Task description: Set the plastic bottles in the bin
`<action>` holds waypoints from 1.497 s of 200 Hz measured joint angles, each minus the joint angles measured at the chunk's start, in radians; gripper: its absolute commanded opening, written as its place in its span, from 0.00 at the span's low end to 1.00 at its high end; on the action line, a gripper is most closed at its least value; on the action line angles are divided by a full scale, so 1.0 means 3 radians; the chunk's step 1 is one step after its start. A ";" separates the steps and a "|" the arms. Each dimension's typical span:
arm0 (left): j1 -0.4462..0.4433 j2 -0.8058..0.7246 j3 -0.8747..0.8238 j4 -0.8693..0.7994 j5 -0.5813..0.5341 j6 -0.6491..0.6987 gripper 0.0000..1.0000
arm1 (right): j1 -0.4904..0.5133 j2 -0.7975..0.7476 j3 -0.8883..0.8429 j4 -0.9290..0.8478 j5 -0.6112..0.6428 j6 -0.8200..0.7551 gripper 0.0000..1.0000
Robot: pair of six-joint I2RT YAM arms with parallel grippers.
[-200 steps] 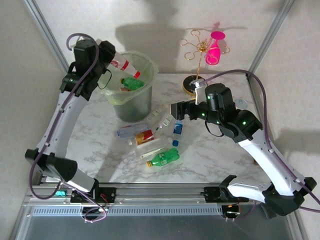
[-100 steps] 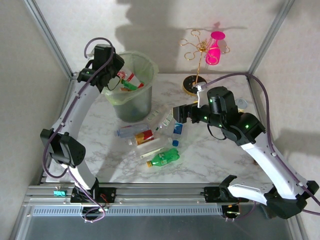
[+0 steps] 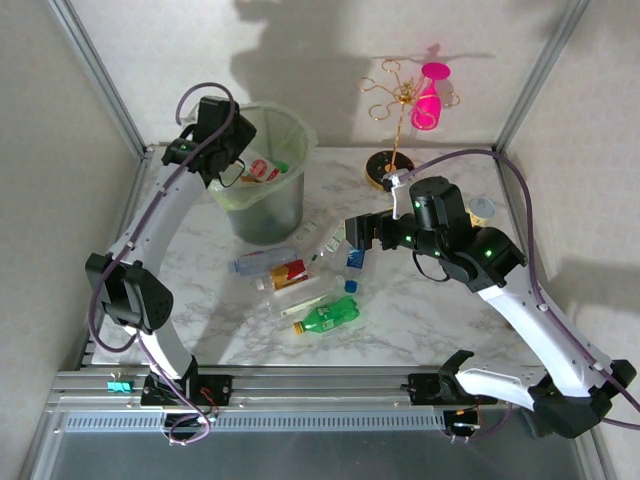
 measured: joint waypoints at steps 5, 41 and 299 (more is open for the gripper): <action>0.0000 -0.0010 0.0000 0.0000 -0.0045 0.0001 0.73 | 0.0000 0.0000 -0.0001 0.0000 0.0001 0.0000 0.99; 0.0010 -0.0150 0.0006 0.0038 -0.0234 0.0118 0.59 | 0.0000 0.0001 -0.0031 0.0003 0.0001 0.0000 0.99; -0.0586 -0.2132 -0.1251 0.0402 0.0544 0.0955 0.56 | -0.0306 0.2247 -0.0299 -0.0188 0.0312 0.1419 0.93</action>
